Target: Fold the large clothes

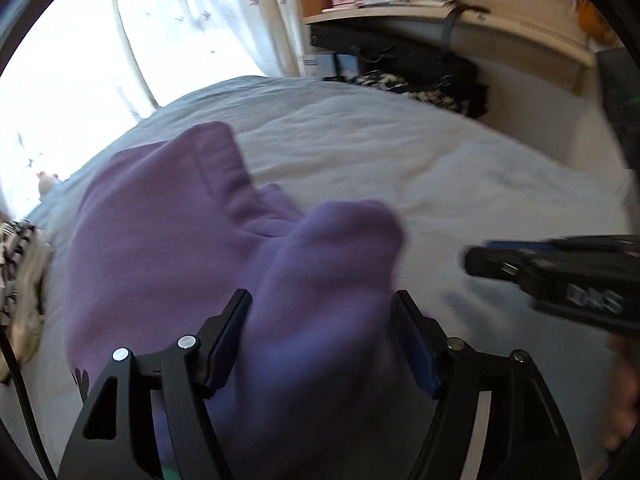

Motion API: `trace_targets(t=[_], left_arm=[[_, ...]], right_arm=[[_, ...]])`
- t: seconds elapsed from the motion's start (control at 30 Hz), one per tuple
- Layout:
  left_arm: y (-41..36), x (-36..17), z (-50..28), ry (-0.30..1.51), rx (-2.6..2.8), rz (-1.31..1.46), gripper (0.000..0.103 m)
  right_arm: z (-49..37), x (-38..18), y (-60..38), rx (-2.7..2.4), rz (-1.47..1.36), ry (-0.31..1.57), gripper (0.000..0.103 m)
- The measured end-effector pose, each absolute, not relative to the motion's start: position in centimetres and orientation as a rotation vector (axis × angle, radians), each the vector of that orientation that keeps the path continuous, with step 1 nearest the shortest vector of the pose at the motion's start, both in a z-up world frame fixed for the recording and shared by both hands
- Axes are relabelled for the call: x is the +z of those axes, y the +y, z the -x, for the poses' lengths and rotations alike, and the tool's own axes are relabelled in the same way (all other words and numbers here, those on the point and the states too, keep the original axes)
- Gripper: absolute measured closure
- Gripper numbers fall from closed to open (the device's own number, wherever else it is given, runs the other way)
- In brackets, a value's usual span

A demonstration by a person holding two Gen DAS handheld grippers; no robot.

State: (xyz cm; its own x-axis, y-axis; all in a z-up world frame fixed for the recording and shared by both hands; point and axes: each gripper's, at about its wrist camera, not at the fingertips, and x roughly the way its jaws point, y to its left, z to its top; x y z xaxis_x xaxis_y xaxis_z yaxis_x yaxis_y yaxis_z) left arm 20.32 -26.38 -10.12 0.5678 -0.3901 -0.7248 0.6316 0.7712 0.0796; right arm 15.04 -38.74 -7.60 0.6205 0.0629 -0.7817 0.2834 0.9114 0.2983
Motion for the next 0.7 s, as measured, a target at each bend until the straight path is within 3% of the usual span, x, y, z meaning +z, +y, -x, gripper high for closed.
trace_targets(t=[0.37, 0.5, 0.7], left_arm=[[-17.6, -3.6, -17.7, 0.776, -0.641, -0.125, 0.031], [-12.6, -3.8, -21.7, 0.803, -0.455, -0.015, 0.031], [-9.4, -7.3, -28.2, 0.928, -0.369, 0.108, 0.031]], right_arm=[[-17.2, -1.1, -37.4, 0.040, -0.427, 0.830, 0.059], [-21.1, -1.3, -35.6, 0.173, -0.451, 0.940, 0.055], [-26.6, -5.9, -33.9, 0.244, -0.466, 1.152, 0.055]])
